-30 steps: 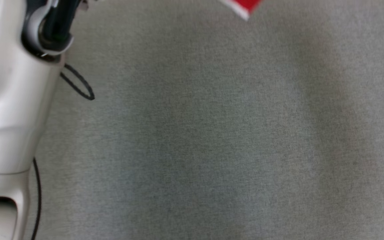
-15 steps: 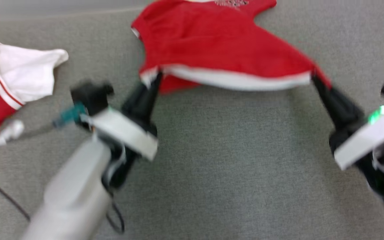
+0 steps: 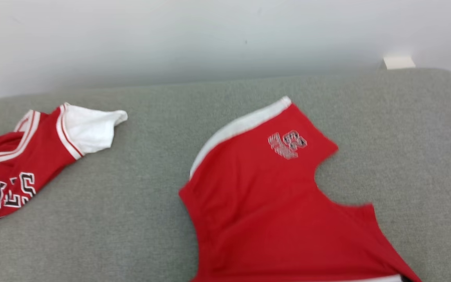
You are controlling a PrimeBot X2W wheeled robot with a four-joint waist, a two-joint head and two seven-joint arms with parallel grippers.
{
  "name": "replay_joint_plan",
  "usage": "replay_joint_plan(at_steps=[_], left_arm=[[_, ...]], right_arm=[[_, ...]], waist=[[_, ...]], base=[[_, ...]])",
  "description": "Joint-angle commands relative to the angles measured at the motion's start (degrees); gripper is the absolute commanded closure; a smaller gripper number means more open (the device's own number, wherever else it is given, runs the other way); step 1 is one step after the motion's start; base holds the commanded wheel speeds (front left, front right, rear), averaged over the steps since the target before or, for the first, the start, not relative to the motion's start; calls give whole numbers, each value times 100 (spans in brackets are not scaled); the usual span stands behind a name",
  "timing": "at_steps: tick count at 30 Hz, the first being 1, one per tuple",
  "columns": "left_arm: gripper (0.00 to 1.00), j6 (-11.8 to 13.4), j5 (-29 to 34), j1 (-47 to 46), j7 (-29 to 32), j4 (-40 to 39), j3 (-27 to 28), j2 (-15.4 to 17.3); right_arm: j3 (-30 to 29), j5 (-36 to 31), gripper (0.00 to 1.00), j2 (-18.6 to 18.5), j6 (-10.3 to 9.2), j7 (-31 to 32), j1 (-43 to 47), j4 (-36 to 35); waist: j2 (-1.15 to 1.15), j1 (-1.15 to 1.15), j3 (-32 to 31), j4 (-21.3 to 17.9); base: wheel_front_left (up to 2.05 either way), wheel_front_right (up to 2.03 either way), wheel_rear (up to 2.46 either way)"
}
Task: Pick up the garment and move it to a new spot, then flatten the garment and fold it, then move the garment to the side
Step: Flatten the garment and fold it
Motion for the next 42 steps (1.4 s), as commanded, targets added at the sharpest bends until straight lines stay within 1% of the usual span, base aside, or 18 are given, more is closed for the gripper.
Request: replay_joint_plan(at_steps=[1, 4, 7, 9, 11, 13, 16, 19, 24, 29, 30, 34, 36, 38, 42], left_arm=[[100, 113, -97, 325, 77, -261, 11, 175], [100, 233, -238, 722, 332, -843, -27, 429], [100, 304, -418, 841, 533, -1335, 29, 549], [100, 304, -499, 725, 671, -1508, 60, 619], [100, 287, -617, 552, 785, -1678, 103, 557], [100, 246, -687, 353, 921, -1800, 143, 538], [100, 193, -938, -26, 1109, -1896, 245, 431], [100, 220, -1286, -478, 1364, -1924, 390, 252], [100, 417, -1799, -1244, 1702, -1720, 661, -157], [100, 573, -2007, -2072, 1965, -1153, 711, -566], [100, 573, -2007, -2072, 1965, -1153, 711, -566], [100, 619, -1876, -2634, 1868, -573, 744, -878], [100, 568, -1872, -2825, 1824, -331, 723, -1019], [100, 542, -1844, -2988, 1731, -123, 753, -1098], [100, 460, -1810, -3098, 1576, 203, 768, -1216]], right_arm=[[-252, 87, 100, -192, -24, -30, 417, -191], [-673, 213, 100, -356, -24, 41, 1117, -722], [-1110, 329, 100, -442, -24, 251, 1412, -1167], [-1299, 348, 100, -457, -23, 486, 1291, -1377], [-1443, 416, 100, -383, -23, 790, 958, -1528], [-1532, 415, 100, -338, -23, 1163, 557, -1536], [-1586, 500, 100, -181, -21, 1775, -243, -1377], [-1587, 485, 100, -18, -21, 2388, -1111, -1090], [-1471, 308, 100, 465, -20, 3265, -2560, -390], [-1449, -40, 100, 966, -19, 3872, -3701, 384], [-1449, -40, 100, 966, -19, 3872, -3701, 384], [-1441, -382, 100, 1279, -19, 4051, -4354, 867], [-1428, -509, 100, 1382, -19, 4095, -4597, 1055], [-1457, -602, 100, 1455, -19, 4103, -4781, 1206], [-1478, -734, 100, 1484, -19, 4067, -4987, 1386]], waist=[[0, 3, -222, 92], [0, 3, -180, 142], [0, 3, -61, 176], [0, 3, 65, 202], [0, 3, 208, 241], [0, 3, 373, 321], [0, 3, 615, 508], [0, 3, 856, 745], [0, 3, 1242, 1085], [0, 3, 1675, 1367], [0, 3, 1675, 1367], [0, 3, 1985, 1516], [0, 3, 2101, 1562], [0, 3, 2192, 1600], [0, 3, 2257, 1645]], base=[[0, 0, 0], [0, 0, 0], [0, 0, 0], [0, 0, 0], [0, 0, 0], [0, 0, 0], [0, 0, 0], [0, 0, 0], [0, 0, 0], [0, 0, 0], [0, 0, 0], [0, 0, 0], [0, 0, 0], [0, 0, 0], [0, 0, 0]])
